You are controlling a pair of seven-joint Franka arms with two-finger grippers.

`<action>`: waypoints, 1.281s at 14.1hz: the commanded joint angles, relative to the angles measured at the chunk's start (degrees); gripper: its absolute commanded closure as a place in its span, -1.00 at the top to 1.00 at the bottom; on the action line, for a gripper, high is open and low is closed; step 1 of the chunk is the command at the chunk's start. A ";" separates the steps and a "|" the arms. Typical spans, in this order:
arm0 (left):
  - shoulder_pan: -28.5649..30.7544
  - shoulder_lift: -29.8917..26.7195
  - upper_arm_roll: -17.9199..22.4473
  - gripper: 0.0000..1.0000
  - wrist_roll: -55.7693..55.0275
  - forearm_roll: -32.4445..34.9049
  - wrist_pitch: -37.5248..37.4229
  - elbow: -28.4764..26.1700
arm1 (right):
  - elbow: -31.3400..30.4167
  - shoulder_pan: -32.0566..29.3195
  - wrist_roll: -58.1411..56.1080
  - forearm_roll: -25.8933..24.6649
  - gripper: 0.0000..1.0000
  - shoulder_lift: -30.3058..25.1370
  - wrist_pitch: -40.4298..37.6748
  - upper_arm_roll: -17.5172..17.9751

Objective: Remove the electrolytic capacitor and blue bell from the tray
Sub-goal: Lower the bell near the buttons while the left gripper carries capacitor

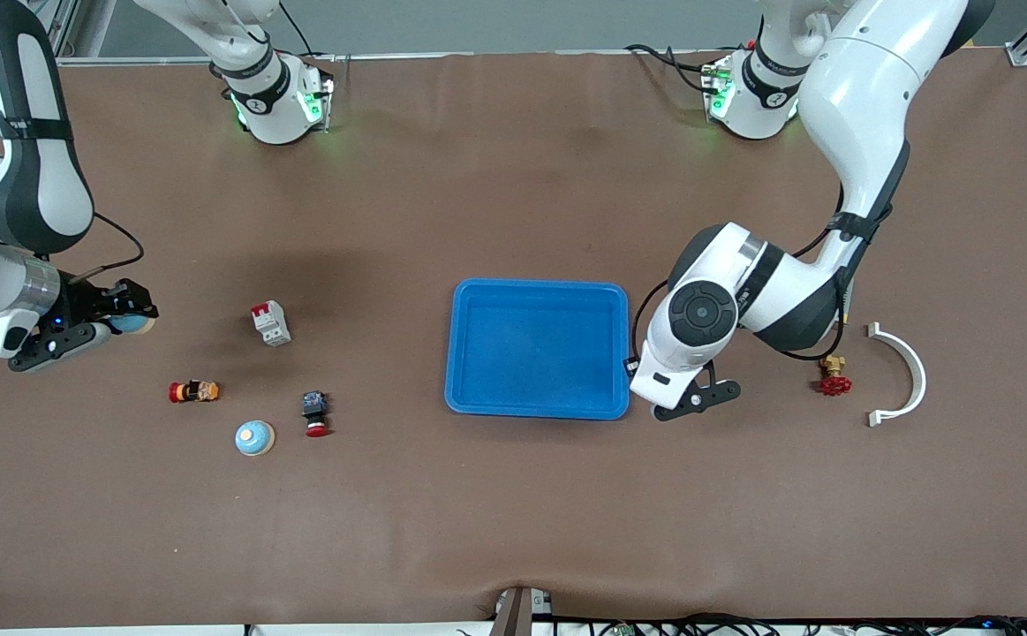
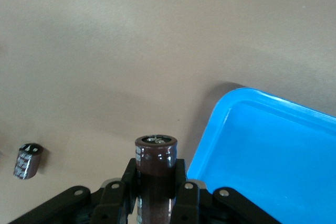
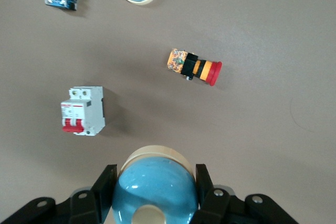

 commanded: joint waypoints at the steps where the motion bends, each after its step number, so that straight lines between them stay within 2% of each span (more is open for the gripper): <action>1: -0.18 -0.15 -0.08 -1.00 1.27 -0.15 3.91 -2.46 | -5.86 -1.93 -1.36 -0.68 0.15 -2.53 4.88 1.09; 3: 0.17 -0.50 -0.08 -1.00 2.24 2.30 5.94 -5.45 | -8.85 -1.94 -1.36 -0.68 0.15 -2.53 8.39 1.09; 6: 0.87 -0.24 0.00 -1.00 3.90 4.85 7.18 -6.86 | -14.12 -1.94 -1.44 -0.50 0.15 -2.70 15.16 1.18; 10: 5.17 -0.85 -0.08 -1.00 14.61 5.30 8.15 -10.37 | -17.91 -1.85 -1.36 -0.06 0.15 -2.35 20.44 1.18; 13: 8.95 -3.49 -0.17 -1.00 21.12 5.30 9.46 -14.14 | -21.07 -1.67 -1.36 0.11 0.15 -1.91 25.79 1.26; 16: 12.29 -5.51 -0.08 -1.00 23.85 6.34 18.66 -20.90 | -22.14 -1.41 -1.36 0.11 0.15 -0.43 29.76 1.35; 18: 14.67 -6.04 -0.26 -1.00 24.12 9.59 21.50 -23.38 | -23.10 -1.32 -1.27 0.11 0.15 0.28 31.95 1.44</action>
